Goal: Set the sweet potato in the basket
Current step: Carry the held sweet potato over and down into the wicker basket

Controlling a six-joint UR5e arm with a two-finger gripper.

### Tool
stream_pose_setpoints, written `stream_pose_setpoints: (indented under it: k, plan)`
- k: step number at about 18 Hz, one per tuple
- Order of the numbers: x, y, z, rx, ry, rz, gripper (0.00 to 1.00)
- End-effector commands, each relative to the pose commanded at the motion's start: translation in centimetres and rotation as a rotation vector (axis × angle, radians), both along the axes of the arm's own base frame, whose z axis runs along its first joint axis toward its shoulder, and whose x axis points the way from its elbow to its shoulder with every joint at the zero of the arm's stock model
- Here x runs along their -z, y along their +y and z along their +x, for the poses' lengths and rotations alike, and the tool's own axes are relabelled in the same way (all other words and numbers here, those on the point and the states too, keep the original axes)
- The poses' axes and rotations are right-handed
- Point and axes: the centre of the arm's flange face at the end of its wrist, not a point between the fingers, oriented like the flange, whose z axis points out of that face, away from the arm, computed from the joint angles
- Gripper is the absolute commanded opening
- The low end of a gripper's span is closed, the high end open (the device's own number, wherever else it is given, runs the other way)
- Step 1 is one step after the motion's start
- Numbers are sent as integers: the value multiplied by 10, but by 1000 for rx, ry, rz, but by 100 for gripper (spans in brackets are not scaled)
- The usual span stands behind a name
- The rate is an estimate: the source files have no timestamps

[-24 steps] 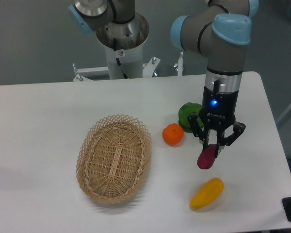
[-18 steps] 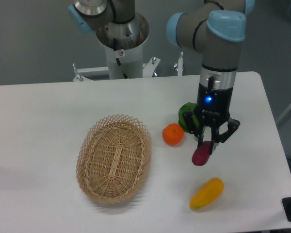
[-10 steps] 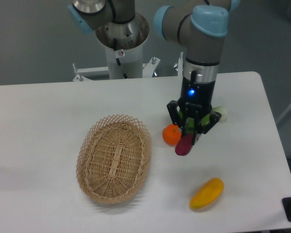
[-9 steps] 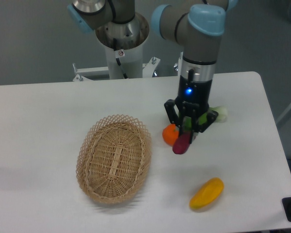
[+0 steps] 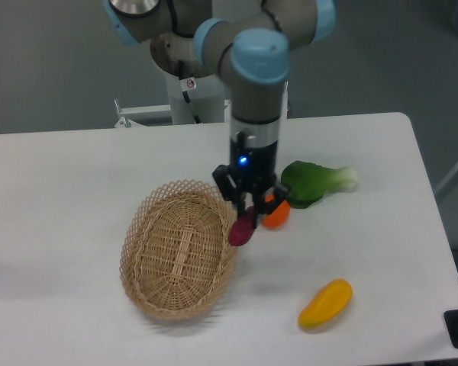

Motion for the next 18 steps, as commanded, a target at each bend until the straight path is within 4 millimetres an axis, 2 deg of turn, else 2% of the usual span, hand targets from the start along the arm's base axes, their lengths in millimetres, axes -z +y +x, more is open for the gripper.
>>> stream_pose_setpoints:
  k: [3, 5, 6, 11, 16, 18]
  plan:
    - [20, 18, 25, -1, -8, -40, 15]
    - [30, 24, 30, 6, -20, -52, 15]
    - [34, 29, 39, 24, -22, -56, 15]
    - [76, 52, 71, 88, 14, -172, 15]
    - [95, 60, 92, 120, 0, -201, 15]
    - [96, 61, 93, 125, -2, -203, 16]
